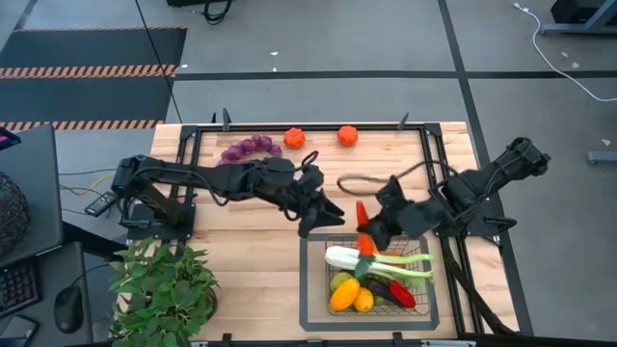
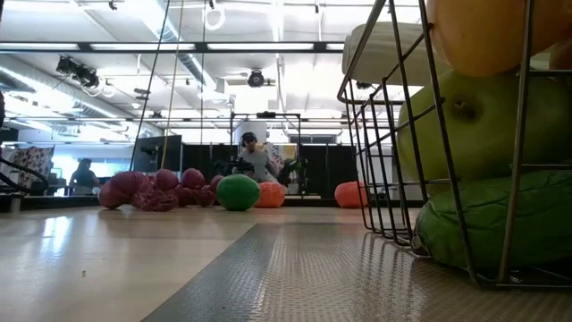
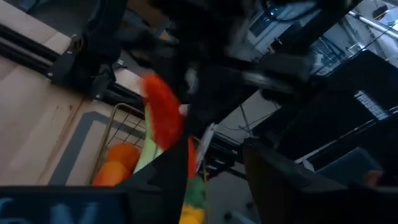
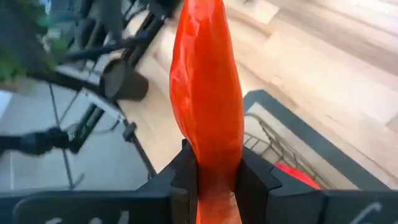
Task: Build produce basket
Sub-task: Put the carrot into the wire basket, then put the purple garlic into the wire basket
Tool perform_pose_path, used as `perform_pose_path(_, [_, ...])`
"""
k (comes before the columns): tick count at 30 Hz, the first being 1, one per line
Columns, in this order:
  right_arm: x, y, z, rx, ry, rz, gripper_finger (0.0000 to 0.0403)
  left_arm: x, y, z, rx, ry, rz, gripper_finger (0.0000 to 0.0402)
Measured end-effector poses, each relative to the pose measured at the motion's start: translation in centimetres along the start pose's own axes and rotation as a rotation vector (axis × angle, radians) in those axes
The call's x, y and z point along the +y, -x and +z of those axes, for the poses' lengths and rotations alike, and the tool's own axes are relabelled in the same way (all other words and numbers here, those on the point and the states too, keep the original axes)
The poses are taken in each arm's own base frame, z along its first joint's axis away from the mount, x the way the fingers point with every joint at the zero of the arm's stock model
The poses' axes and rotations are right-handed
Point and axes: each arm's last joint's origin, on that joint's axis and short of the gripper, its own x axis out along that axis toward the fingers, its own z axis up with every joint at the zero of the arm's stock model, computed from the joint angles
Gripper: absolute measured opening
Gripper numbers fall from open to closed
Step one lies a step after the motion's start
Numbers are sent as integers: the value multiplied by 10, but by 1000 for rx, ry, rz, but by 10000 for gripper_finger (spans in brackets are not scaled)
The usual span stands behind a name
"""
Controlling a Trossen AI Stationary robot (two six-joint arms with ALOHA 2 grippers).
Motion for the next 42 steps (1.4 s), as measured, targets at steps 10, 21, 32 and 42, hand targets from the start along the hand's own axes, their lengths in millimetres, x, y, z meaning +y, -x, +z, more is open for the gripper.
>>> perform_pose_path(10, [1,5,-18,293,27,46,81,10,38,12,71,-40,135,202])
perform_pose_path(21, [-1,-13,-60,550,157,-104,82,17,62,23,71,-26,199,192])
perform_pose_path(32, [1,-56,-94,602,230,-261,134,39,73,13,207,-16,413,181])
perform_pose_path(42, [-3,-80,-106,560,206,-366,230,77,112,-7,505,15,889,170])
